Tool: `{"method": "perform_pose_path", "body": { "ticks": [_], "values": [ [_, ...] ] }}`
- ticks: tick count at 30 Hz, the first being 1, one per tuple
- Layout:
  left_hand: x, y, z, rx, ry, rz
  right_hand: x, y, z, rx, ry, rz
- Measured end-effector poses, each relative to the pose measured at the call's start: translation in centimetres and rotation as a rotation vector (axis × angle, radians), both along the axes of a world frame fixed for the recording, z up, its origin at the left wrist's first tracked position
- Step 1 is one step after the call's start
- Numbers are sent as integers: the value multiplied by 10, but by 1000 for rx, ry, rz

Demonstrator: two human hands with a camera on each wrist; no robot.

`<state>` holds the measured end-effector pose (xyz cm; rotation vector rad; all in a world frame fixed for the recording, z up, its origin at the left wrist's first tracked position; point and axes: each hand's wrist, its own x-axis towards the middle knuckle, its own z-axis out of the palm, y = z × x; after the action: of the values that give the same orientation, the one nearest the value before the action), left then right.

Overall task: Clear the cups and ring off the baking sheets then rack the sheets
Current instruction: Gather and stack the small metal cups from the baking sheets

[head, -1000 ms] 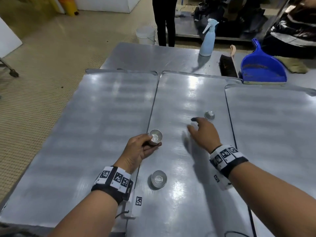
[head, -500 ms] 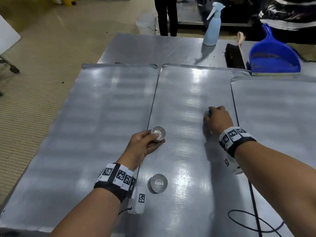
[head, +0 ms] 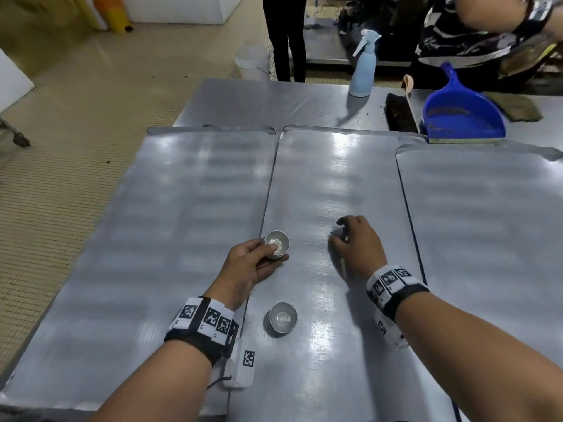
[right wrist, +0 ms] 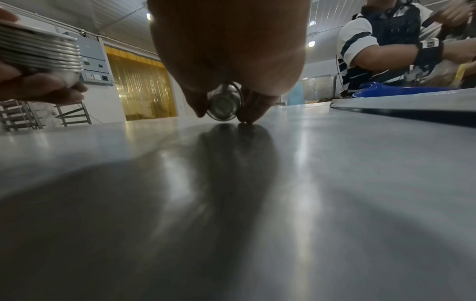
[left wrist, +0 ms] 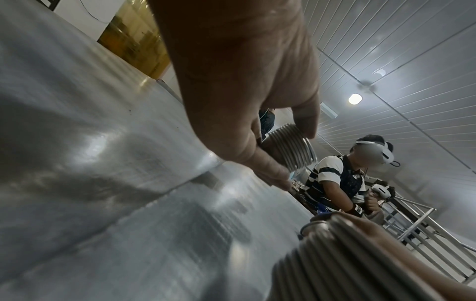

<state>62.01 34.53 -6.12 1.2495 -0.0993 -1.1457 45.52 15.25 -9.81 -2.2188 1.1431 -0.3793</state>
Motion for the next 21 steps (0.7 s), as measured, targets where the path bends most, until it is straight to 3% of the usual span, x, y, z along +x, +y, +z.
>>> {"method": "perform_pose_path", "body": {
  "ticks": [11, 16, 19, 21],
  "values": [
    [-9, 30, 5, -1, 6, -6, -19, 30, 7, 57, 81, 8],
    [-10, 38, 9, 2, 3, -9, -1, 55, 30, 82, -160, 38],
    [-9, 41, 11, -22, 39, 12, 19, 81, 51, 106, -324, 151],
    [-7, 42, 13, -43, 78, 24, 30, 96, 61, 142, -341, 237]
  ]
}}
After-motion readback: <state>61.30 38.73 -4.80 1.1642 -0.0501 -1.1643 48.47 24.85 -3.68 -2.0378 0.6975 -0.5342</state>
